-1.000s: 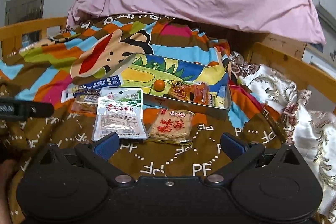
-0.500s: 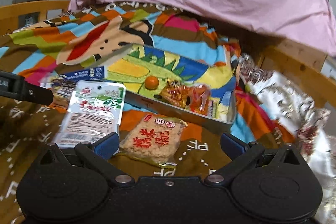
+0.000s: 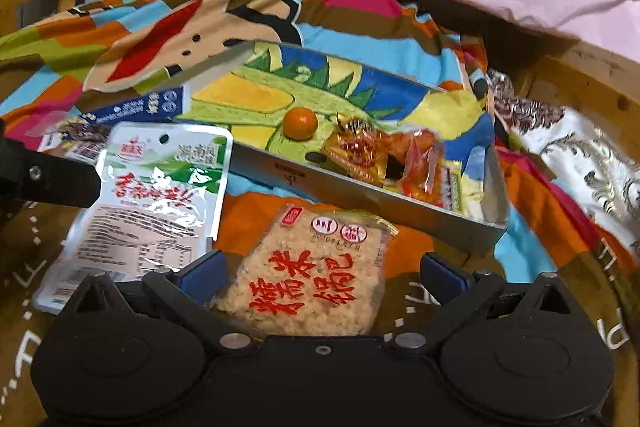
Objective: Organize snacks
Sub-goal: 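Grasp the white-green spicy kelp packet with the left tool while the right tool grasps the rice-cake packet, then lift the kelp packet and rice-cake packet up with both tools, then carry both packets over the tin box and open both tools to drop them, then move both tools back from the tin box to the snack pile, then grasp the blue milk carton with the left tool while the right tool grasps the nut-bar packet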
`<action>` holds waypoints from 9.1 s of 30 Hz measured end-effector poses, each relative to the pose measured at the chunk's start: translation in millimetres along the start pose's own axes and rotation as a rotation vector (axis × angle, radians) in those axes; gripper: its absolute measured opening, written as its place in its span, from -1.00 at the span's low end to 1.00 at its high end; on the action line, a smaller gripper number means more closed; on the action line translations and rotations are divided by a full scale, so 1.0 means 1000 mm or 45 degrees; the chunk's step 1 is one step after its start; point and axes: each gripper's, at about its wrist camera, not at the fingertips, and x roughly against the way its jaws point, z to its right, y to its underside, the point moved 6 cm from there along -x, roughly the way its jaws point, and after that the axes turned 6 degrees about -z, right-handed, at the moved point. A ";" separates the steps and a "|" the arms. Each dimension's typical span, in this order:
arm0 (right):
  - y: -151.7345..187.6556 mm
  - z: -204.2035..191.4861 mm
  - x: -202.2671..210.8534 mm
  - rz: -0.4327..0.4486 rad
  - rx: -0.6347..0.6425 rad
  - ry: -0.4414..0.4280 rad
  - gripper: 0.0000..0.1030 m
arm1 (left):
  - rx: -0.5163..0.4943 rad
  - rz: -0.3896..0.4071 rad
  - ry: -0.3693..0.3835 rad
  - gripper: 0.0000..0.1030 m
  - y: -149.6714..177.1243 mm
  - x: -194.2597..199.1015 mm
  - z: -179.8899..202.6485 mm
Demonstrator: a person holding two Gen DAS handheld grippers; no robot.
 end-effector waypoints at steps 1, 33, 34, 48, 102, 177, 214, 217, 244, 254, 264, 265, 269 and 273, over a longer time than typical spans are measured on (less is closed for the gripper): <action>0.001 0.000 -0.004 -0.020 -0.016 -0.004 0.99 | -0.001 -0.001 0.003 0.99 0.000 -0.002 0.001; 0.017 0.048 0.015 -0.164 0.053 -0.252 0.53 | -0.270 -0.261 -0.280 0.99 0.008 -0.069 0.067; 0.017 0.048 0.015 -0.164 0.056 -0.254 0.54 | -0.301 -0.271 -0.304 0.99 0.010 -0.072 0.070; 0.018 0.041 0.001 -0.140 0.023 -0.258 0.72 | -0.335 -0.292 -0.277 0.99 0.014 -0.077 0.066; 0.003 0.045 0.087 0.282 0.002 -0.082 0.42 | -0.319 0.074 -0.112 0.78 -0.001 0.039 0.075; -0.117 0.088 0.055 0.598 -0.267 -0.067 0.99 | 0.008 0.356 -0.083 0.99 -0.150 -0.027 0.057; 0.015 -0.010 0.198 0.570 -0.273 -0.034 0.99 | -0.095 0.456 -0.150 0.99 -0.009 0.131 -0.041; 0.017 -0.020 0.189 0.526 -0.230 -0.045 0.99 | -0.132 0.350 -0.128 0.99 -0.009 0.117 -0.047; 0.019 -0.080 0.102 0.211 0.022 -0.229 0.99 | -0.363 0.111 0.063 0.99 -0.063 0.028 -0.083; 0.000 -0.069 0.058 0.138 -0.003 -0.354 0.99 | -0.377 0.024 0.156 0.99 -0.071 0.005 -0.088; -0.001 -0.059 0.034 0.086 -0.063 -0.350 0.99 | -0.359 0.006 0.169 0.99 -0.084 -0.018 -0.086; -0.001 -0.059 0.032 0.082 -0.062 -0.349 0.99 | -0.349 0.003 0.161 0.99 -0.086 -0.021 -0.086; -0.002 -0.058 0.025 0.071 -0.069 -0.348 0.99 | -0.323 -0.017 0.124 0.99 -0.093 -0.033 -0.088; -0.005 -0.059 0.023 0.090 -0.057 -0.359 0.99 | -0.359 -0.045 0.108 0.99 -0.097 -0.047 -0.085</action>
